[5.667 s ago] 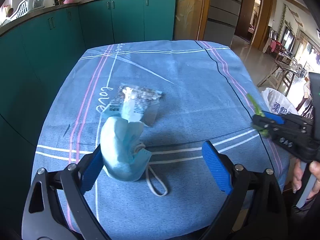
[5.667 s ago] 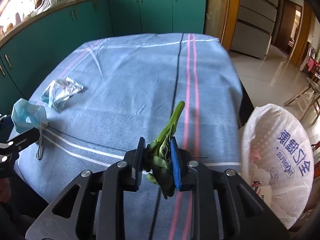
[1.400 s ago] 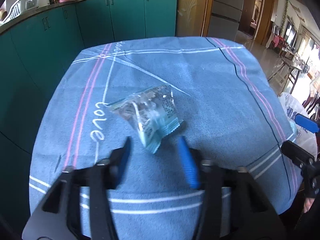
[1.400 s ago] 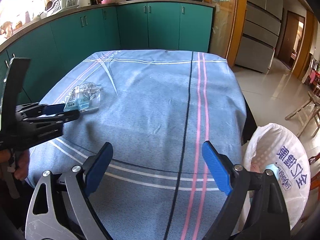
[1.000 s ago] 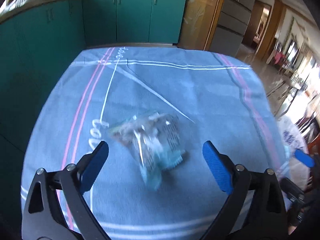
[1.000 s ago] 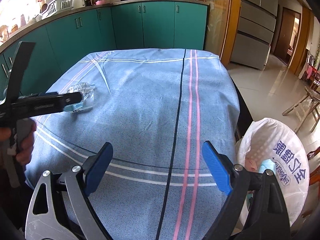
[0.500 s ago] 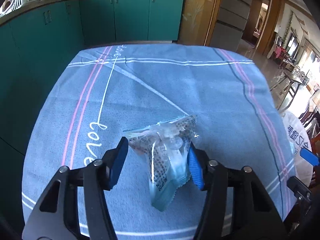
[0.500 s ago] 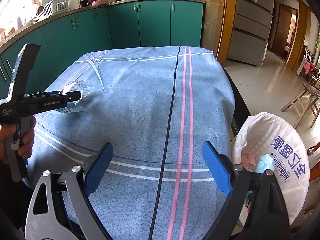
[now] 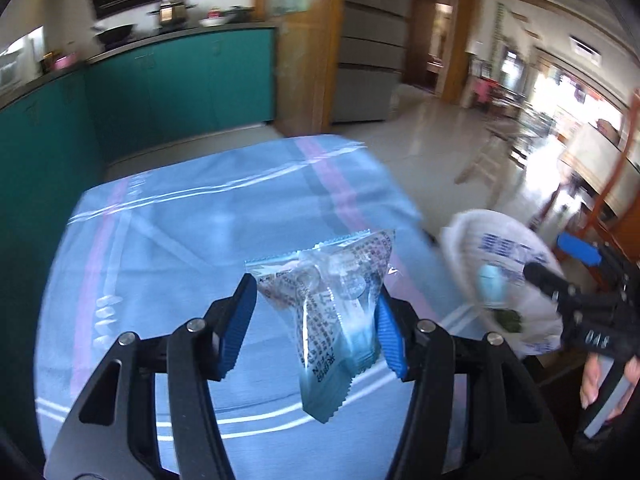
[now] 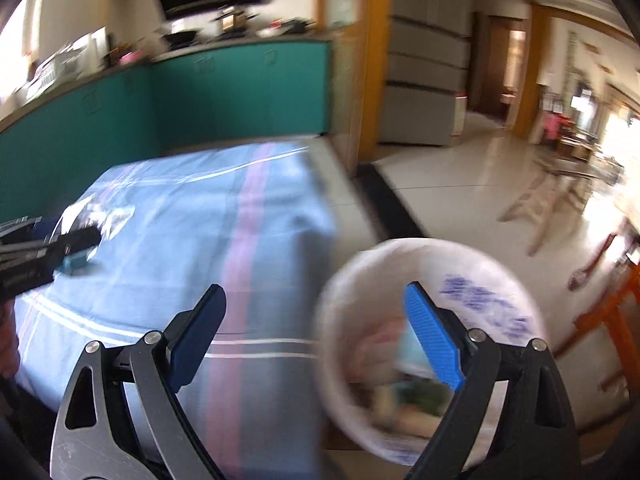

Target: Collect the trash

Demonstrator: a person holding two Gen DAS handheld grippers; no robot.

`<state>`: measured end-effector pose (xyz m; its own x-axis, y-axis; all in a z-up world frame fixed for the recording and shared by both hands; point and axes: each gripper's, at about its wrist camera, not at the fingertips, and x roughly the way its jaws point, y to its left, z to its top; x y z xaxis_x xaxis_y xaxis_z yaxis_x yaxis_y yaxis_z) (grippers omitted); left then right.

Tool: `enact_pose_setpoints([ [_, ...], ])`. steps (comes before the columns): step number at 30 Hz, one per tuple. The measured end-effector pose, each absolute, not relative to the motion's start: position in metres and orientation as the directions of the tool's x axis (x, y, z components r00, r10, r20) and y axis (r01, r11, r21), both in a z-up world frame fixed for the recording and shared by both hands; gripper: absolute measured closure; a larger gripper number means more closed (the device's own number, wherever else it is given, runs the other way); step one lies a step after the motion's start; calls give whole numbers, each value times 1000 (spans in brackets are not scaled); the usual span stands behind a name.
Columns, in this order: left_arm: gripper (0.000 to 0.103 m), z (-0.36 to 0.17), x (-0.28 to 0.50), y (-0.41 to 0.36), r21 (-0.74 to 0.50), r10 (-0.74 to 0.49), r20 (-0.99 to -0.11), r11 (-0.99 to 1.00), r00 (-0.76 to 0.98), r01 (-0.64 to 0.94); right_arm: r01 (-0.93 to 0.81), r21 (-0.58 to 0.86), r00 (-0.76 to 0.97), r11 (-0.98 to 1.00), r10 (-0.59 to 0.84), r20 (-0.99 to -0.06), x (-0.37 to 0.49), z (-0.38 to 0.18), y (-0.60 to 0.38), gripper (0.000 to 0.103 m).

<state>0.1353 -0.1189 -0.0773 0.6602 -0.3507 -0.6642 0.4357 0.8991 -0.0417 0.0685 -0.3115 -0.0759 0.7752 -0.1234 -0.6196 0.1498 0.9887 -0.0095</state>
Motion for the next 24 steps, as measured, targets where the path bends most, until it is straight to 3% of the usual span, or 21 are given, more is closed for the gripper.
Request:
enact_pose_setpoints([
  [11,45,-104,111,-303,-47,-510,-732,699,452,714,507,31,711,862,-397,-580,-39,-69,-442,14],
  [12,39,-108,108,-314,-52,-519,-735,684,436,727,516,34,708,856,-404,-580,-46,-69,-446,14],
  [14,17,-114,102,-332,-31,-520,-729,675,446,737,537,33,695,843,-419,-585,-58,-72,-453,14],
  [20,10,-108,77,-325,147,-454,-683,682,572,716,526,35,705,850,-412,-577,-64,-73,-442,14],
  [24,4,-80,58,-282,220,-390,-590,765,707,606,480,43,747,876,-383,-543,-60,-61,-422,14],
])
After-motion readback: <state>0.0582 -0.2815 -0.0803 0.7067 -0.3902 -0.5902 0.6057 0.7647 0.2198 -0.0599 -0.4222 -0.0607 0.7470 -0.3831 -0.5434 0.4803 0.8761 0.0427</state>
